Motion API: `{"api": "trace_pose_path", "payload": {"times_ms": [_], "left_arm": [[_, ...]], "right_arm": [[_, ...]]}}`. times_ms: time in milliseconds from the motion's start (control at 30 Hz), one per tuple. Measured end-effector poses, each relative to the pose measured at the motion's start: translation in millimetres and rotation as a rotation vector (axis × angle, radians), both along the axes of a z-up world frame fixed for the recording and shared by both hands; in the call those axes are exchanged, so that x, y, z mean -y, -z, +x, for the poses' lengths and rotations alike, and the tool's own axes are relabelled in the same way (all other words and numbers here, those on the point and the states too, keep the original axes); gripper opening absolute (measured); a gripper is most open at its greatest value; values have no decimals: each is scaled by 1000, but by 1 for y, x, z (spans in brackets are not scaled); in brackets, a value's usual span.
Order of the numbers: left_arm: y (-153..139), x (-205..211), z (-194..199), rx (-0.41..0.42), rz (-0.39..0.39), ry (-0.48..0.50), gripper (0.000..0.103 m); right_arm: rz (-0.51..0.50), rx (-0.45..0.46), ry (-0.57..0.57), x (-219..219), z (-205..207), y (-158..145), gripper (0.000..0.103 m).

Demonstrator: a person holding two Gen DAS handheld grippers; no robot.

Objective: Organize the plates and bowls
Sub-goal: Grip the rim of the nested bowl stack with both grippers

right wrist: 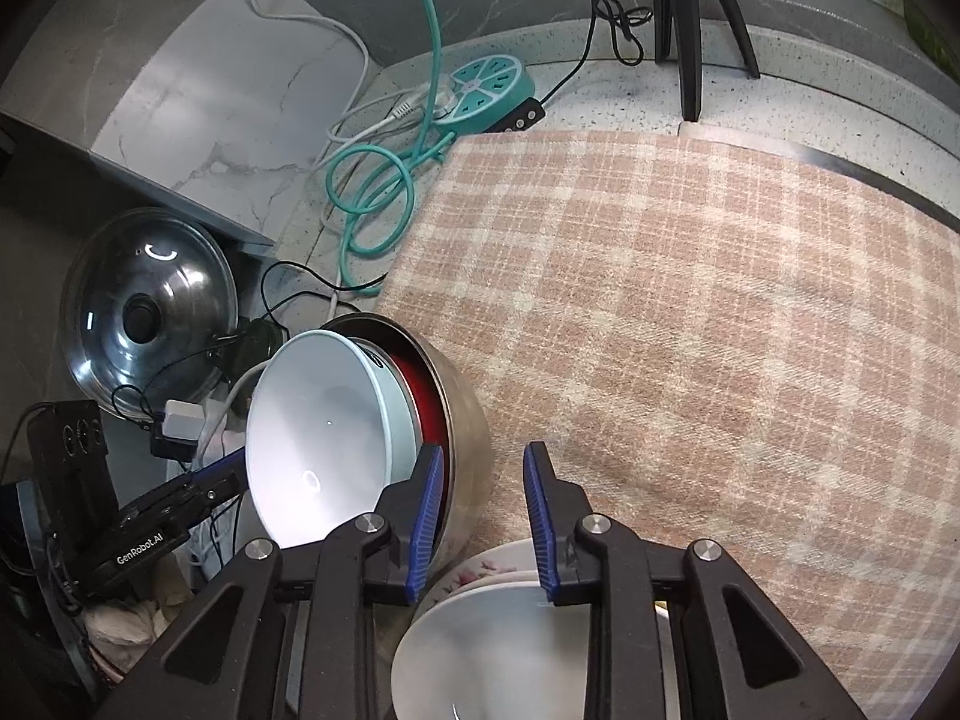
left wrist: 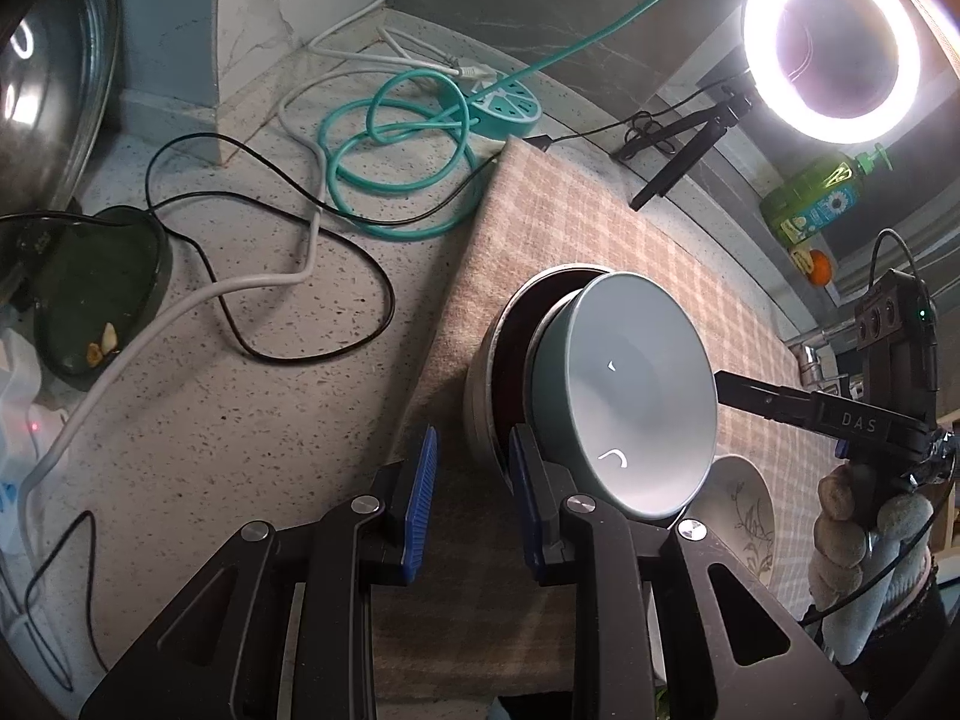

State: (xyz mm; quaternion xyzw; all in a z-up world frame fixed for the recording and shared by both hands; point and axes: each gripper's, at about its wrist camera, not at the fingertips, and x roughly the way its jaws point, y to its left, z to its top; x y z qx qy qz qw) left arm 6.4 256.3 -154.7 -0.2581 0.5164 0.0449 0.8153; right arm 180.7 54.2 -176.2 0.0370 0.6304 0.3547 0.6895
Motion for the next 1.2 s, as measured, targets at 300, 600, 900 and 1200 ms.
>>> {"api": "trace_pose_path", "payload": {"times_ms": [300, 600, 900, 1200], "left_arm": [[5, 0, 8, -9, -14, 15, 15], [9, 3, 12, -21, -29, 39, 12], [9, 4, 13, -17, -31, 42, 10], [7, 7, 12, -10, -11, 41, 10]], "right_arm": [[-3, -16, -17, -7, 0, 5, 14], [0, -42, -20, -12, -3, 10, 10], [-4, -42, -17, -14, -3, 11, 8], [-23, -22, -17, -15, -6, 10, 8]]}}
